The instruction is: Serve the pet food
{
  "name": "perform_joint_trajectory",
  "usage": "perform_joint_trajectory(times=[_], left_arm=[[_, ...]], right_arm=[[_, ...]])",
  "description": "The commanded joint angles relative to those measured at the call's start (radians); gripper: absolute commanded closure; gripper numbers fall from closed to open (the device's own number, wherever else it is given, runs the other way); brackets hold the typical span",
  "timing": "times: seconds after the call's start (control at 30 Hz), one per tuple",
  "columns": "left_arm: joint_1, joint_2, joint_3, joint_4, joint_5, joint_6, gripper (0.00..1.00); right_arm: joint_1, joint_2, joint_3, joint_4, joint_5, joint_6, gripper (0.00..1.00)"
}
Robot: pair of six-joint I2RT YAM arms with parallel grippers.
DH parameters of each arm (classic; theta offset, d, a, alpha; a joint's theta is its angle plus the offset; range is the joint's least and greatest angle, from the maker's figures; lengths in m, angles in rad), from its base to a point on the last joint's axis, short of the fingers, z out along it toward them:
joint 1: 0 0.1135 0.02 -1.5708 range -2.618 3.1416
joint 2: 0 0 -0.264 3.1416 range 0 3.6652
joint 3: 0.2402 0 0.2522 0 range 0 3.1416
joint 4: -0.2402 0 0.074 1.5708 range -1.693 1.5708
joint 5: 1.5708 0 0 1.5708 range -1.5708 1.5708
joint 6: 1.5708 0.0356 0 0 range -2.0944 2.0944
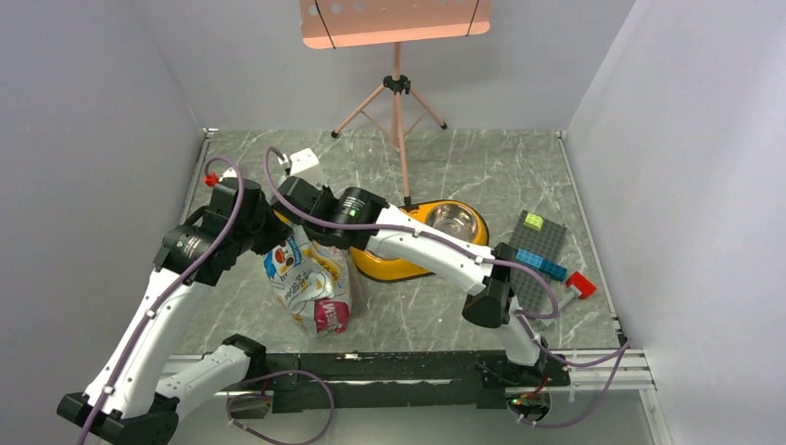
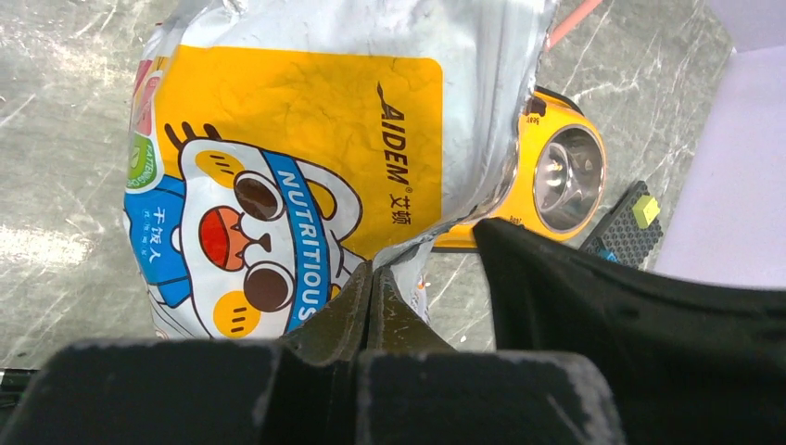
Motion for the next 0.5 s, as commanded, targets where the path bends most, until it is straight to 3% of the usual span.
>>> perform_joint_trajectory(times=[0.0, 0.1, 0.23, 0.33, 0.47], left_arm=[[0.008, -0.021, 0.019, -0.031, -0.108, 0.018, 1.00], [0.010, -0.045, 0.000, 0.040, -0.048, 0.036, 1.00], [0.016, -0.103, -0.049, 0.183, 0.057, 0.041, 1.00], [0.023, -0.136, -0.060, 0.265, 0.108, 0.028, 1.00], [0.029, -0.154, -0.080, 0.326, 0.165, -0.017, 1.00]], right_arm=[[-0.023, -0.005, -0.005, -0.193, 0.186, 0.005, 1.00], [-0.028, -0.047, -0.044, -0.164, 0.120, -0.007, 1.00], [-0.089, -0.255, -0.280, 0.151, -0.291, -0.106, 0.97], [-0.118, -0.399, -0.424, 0.283, -0.496, -0.136, 0.73], [-0.126, -0.501, -0.553, 0.401, -0.628, -0.130, 0.56]])
